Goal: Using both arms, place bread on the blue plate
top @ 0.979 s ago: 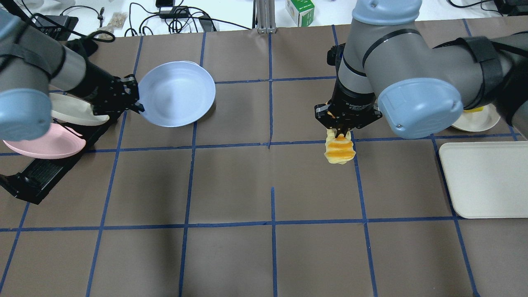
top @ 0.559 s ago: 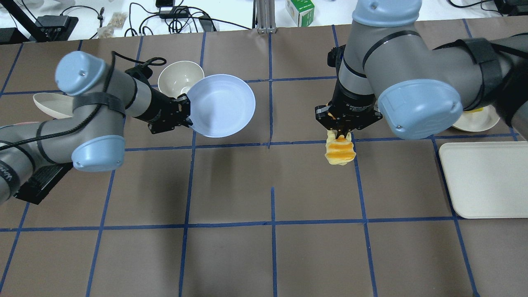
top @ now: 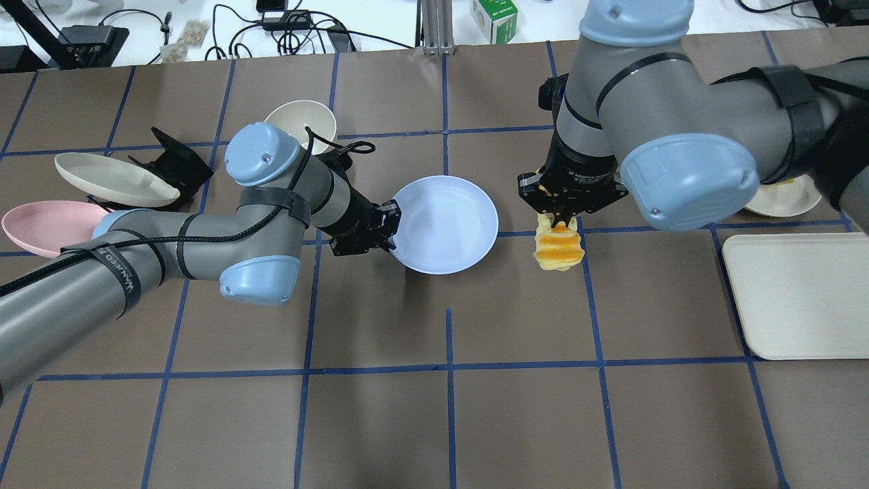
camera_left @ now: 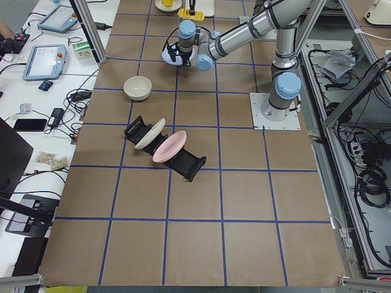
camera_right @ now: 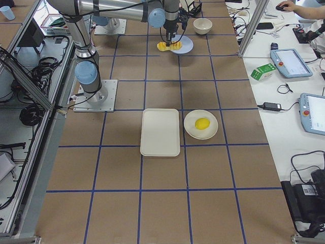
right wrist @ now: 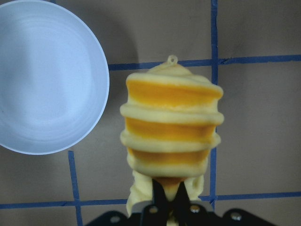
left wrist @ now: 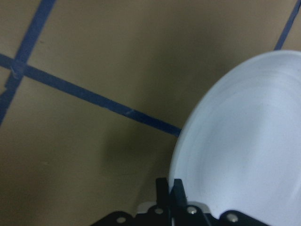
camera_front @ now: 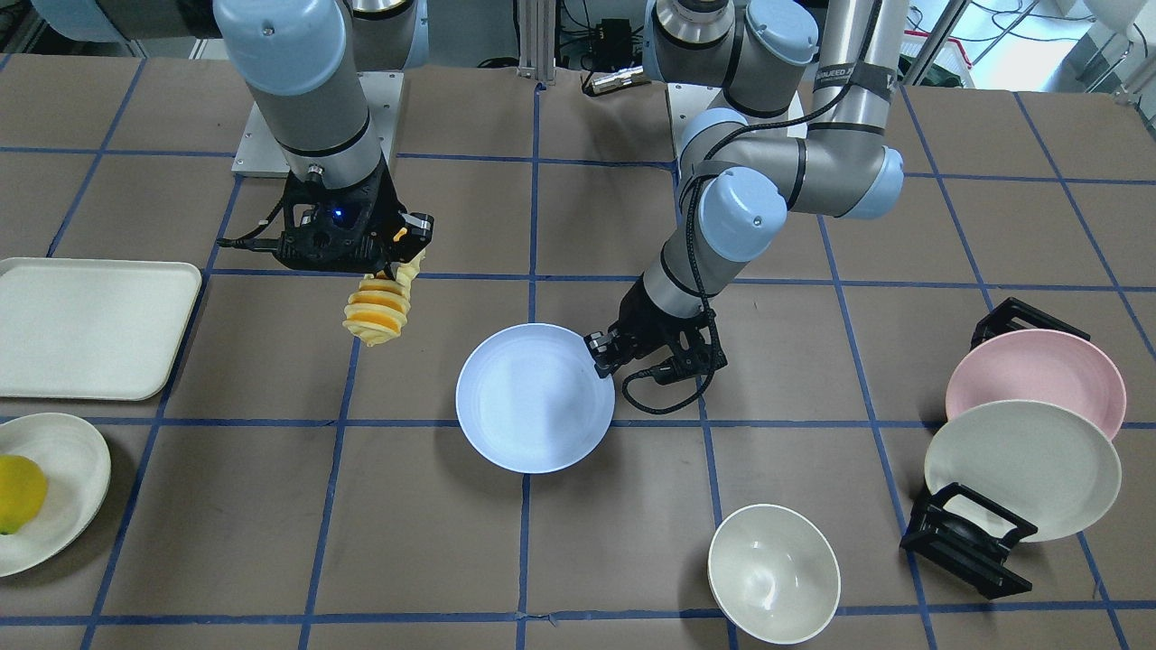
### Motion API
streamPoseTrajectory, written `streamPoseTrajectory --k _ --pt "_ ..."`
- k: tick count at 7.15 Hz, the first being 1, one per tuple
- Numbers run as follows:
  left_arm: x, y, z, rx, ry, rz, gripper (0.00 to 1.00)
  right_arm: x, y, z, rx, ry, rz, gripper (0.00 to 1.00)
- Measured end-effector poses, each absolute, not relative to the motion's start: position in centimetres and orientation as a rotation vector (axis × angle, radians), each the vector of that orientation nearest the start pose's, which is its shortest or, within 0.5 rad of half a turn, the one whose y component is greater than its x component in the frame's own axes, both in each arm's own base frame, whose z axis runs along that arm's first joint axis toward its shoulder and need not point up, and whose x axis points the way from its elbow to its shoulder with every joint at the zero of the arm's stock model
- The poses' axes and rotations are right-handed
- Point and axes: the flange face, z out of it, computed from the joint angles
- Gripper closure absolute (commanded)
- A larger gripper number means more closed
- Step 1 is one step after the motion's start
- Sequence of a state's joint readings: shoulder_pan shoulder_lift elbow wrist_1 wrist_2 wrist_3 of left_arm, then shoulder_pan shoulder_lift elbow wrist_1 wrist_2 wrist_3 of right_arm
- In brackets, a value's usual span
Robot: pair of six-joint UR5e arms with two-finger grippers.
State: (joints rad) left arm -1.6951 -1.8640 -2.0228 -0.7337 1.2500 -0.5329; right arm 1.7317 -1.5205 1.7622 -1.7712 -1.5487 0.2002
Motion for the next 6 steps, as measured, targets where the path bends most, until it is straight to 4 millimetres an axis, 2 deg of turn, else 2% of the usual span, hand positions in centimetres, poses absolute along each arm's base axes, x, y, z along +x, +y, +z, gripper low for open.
streamPoseTrajectory --k 1,2,3,5,6 --pt "-23.1 -49.6 20.8 -0.643 3.408 0.056 1.00 21.4 -46.9 38.7 0.068 3.126 0.070 1.00" --pt "-23.2 -49.7 20.1 -0.625 3.406 0.068 0.54 21.4 -46.9 38.7 0.072 3.122 0.048 1.00" --pt "-23.2 -49.9 19.5 -0.624 3.401 0.078 0.02 21.6 -47.2 38.7 0.074 3.113 0.027 1.00" --pt "-23.0 -50.4 19.2 -0.646 3.394 0.049 0.00 21.9 -48.3 37.9 0.078 3.101 0.022 1.00" --pt "-22.6 -50.7 20.1 -0.656 3.400 0.003 0.00 22.0 -48.7 37.6 0.078 3.101 0.022 1.00"
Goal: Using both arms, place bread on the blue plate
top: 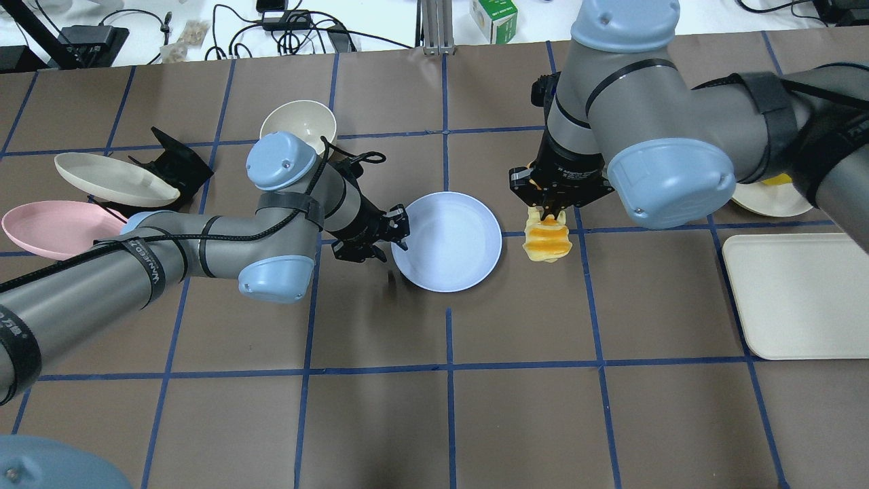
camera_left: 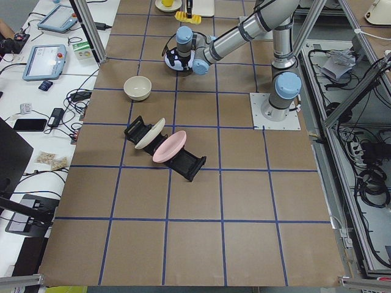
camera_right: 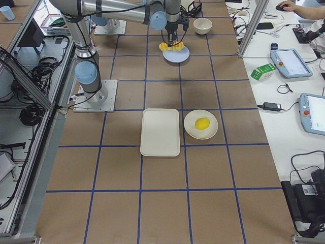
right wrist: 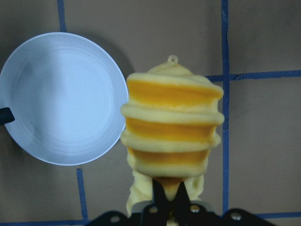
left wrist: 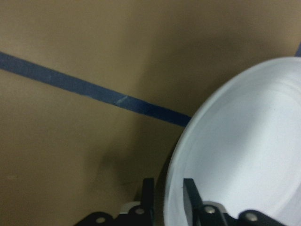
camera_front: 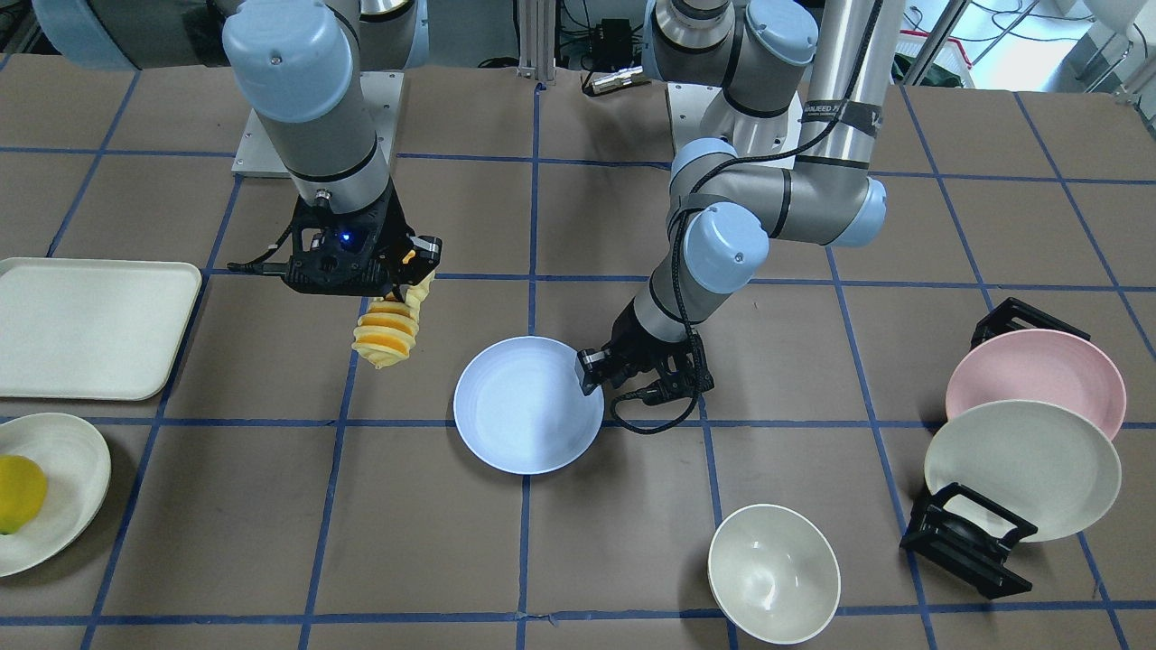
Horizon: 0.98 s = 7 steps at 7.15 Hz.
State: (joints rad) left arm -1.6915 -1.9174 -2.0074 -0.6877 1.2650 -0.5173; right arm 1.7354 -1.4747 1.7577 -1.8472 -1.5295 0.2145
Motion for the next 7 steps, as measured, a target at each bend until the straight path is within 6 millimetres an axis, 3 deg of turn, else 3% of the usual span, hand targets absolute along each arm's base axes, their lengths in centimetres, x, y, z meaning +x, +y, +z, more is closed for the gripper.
streamPoseTrajectory --k 1,3,5,7 --pt "-22.0 -51.3 21.9 -0.670 3.409 -0.065 0.00 22.3 -49.2 37.1 0.074 3.099 0.025 1.00" --pt "-21.4 -53.3 28.5 -0.675 3.424 -0.181 0.00 23.7 -51.3 35.9 0.071 3.080 0.023 1.00" --pt "-21.3 -54.5 37.6 -0.685 3.383 -0.069 0.00 28.0 -52.9 33.5 0.085 3.062 0.036 1.00" --pt "-20.4 -52.8 46.3 -0.682 3.284 0.030 0.00 33.4 -52.9 29.4 0.117 3.054 0.020 1.00"
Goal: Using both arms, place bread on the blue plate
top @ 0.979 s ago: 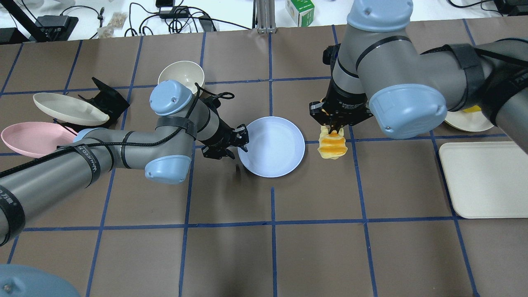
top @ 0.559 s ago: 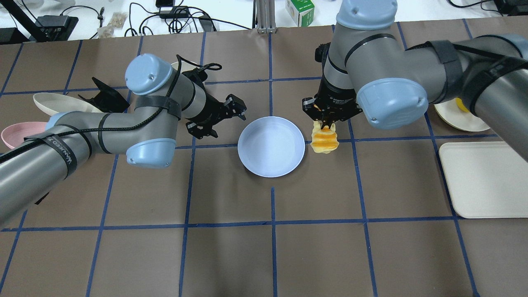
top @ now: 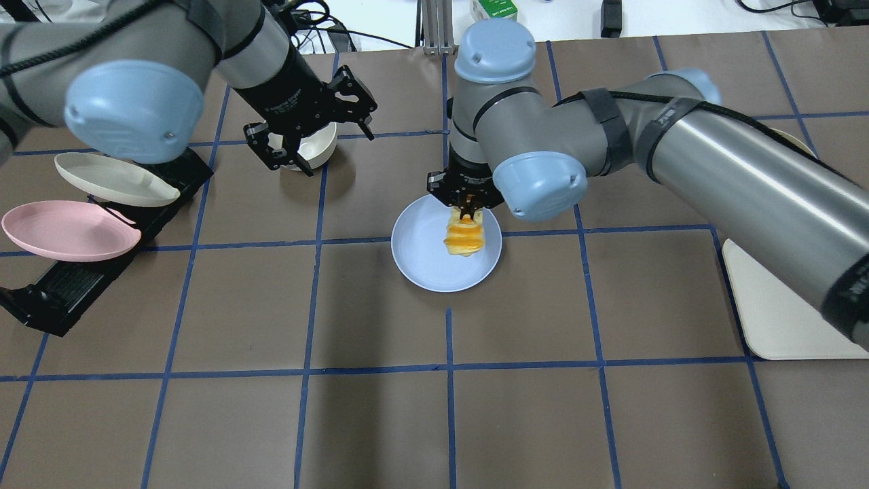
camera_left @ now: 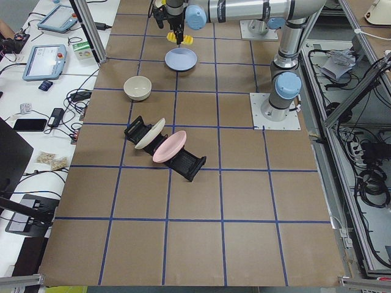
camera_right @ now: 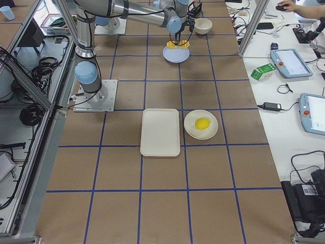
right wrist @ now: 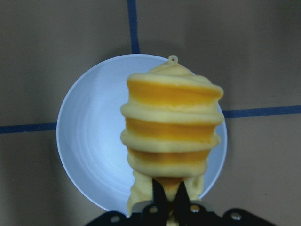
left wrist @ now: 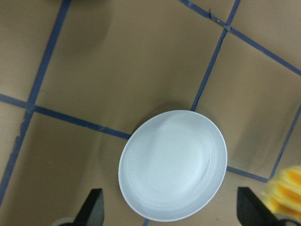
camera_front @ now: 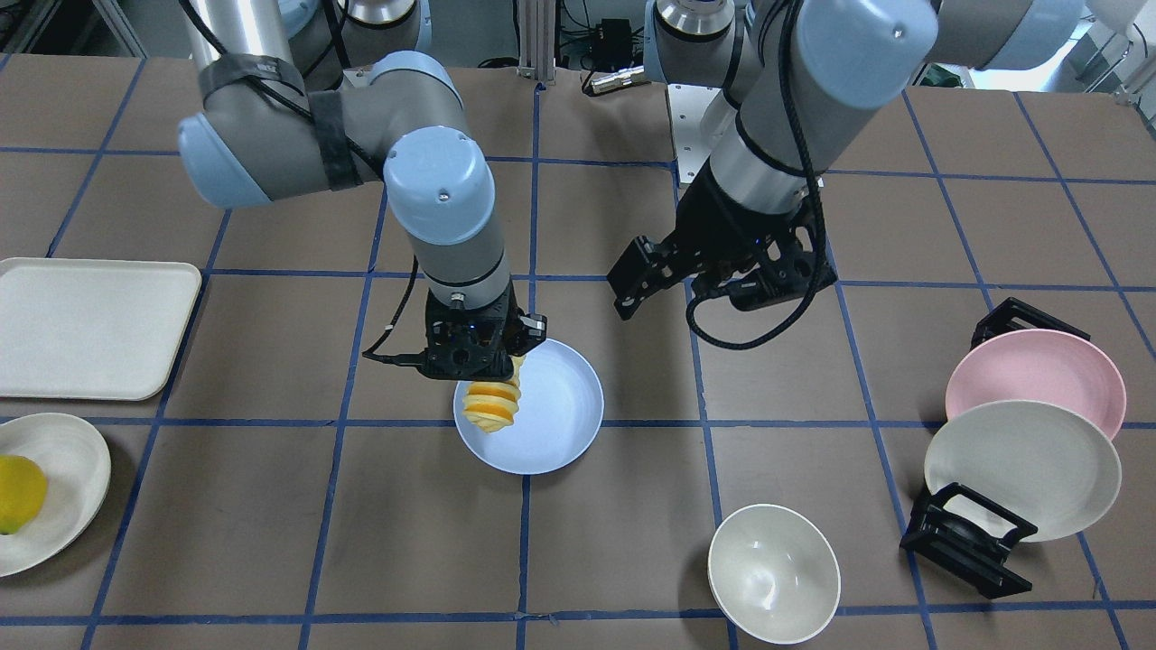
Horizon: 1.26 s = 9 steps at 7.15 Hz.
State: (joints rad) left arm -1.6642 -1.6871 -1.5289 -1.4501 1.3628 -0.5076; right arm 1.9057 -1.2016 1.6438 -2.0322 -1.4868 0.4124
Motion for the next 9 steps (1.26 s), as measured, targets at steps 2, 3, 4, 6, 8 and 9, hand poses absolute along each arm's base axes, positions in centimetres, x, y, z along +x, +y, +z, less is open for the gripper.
streamPoseTrajectory --k 2,3,4,6,8,9 --pt "-19.6 -50.4 50.1 -0.652 3.205 -0.034 0.00 35.2 -53.0 26.3 0.141 3.057 0.037 1.00" --pt "-18.9 -50.0 50.4 -0.665 3.177 -0.045 0.00 35.4 -53.1 25.2 0.146 3.062 0.059 1.00" --pt "-17.8 -50.0 50.4 -0.672 3.155 -0.052 0.00 35.7 -53.0 24.0 0.155 3.069 0.088 1.00" --pt "-16.4 -50.1 50.5 -0.527 3.167 -0.079 0.00 36.9 -52.3 22.7 0.150 3.078 0.121 0.87" --pt "-16.0 -49.5 51.6 -0.361 3.158 -0.131 0.00 37.3 -52.0 21.8 0.138 3.084 0.140 0.48" --pt "-15.9 -49.1 52.1 -0.297 3.124 -0.158 0.00 37.4 -52.0 21.2 0.133 3.087 0.152 0.23"
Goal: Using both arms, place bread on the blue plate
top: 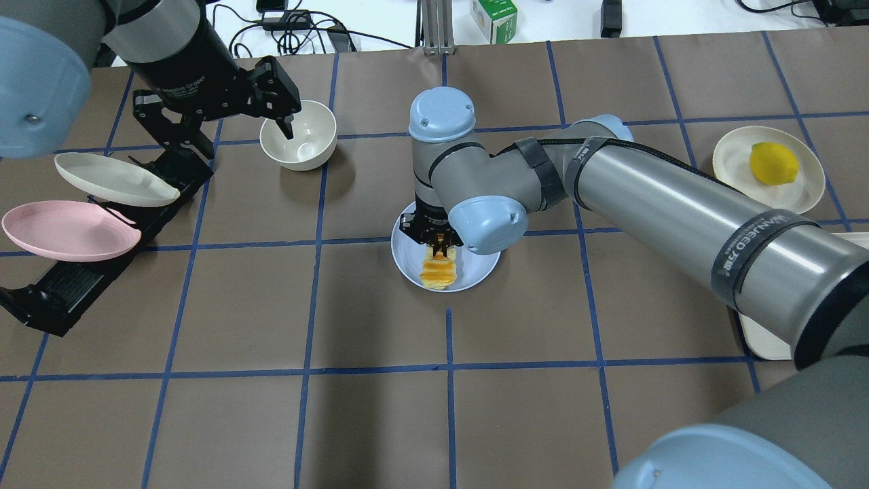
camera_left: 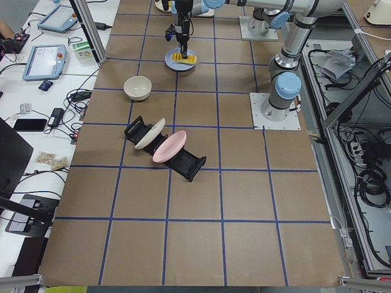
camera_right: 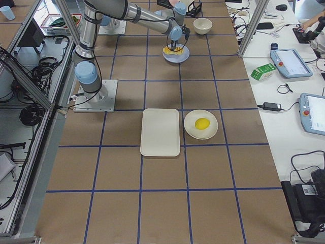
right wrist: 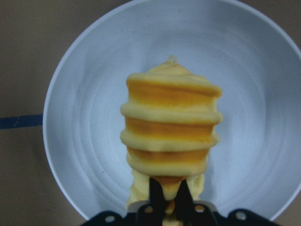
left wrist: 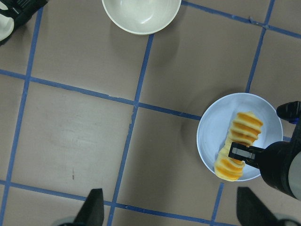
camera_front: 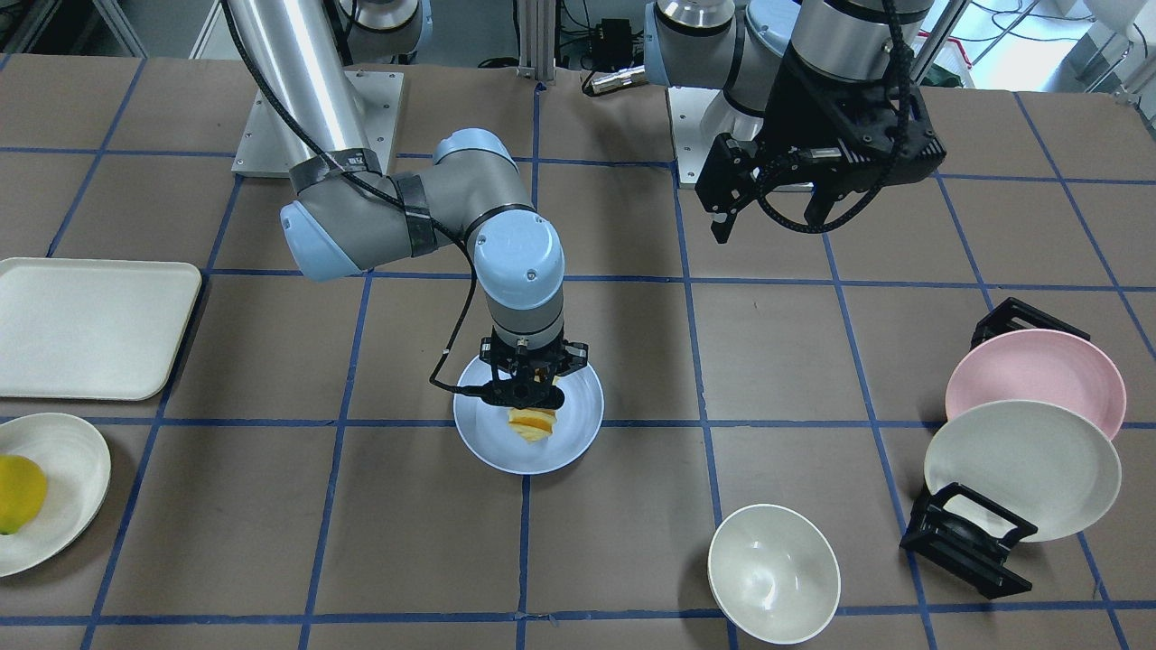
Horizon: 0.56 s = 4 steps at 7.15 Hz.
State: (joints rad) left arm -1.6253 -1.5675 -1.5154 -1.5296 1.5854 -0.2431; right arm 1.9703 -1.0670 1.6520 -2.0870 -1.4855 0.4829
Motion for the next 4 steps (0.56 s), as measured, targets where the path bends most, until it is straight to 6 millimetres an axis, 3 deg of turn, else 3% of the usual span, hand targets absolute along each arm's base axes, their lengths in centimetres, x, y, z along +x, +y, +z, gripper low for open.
streamPoseTrajectory --k 1,4 --pt "-15.76 -48.90 52.27 -0.232 3.106 -0.167 0.00 37.40 -52.07 20.83 0.128 3.089 0.160 0.01" --pt "-15.78 -48.81 52.13 -0.177 3.110 -0.162 0.00 37.48 -52.50 21.40 0.131 3.080 0.120 0.00"
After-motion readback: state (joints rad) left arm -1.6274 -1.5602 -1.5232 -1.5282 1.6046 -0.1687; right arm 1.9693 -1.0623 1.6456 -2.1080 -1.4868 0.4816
